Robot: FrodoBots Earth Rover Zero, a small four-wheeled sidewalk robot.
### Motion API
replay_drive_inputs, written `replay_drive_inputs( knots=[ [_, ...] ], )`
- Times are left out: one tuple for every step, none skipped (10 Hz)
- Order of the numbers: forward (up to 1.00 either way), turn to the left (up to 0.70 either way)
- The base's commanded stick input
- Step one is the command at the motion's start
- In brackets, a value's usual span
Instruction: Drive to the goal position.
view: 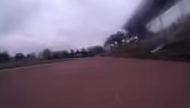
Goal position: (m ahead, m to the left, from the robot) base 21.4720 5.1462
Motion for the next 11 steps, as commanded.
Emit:
replay_drive_inputs(
  knots=[
    [0.7,0.0],
    [0.7,0.0],
    [0.7,0.0],
    [0.7,0.0],
    [0.7,0.0],
    [0.7,0.0],
    [0.7,0.0],
    [0.7,0.0],
    [0.7,0.0],
    [0.7,0.0],
    [0.7,0.0]
  ],
)
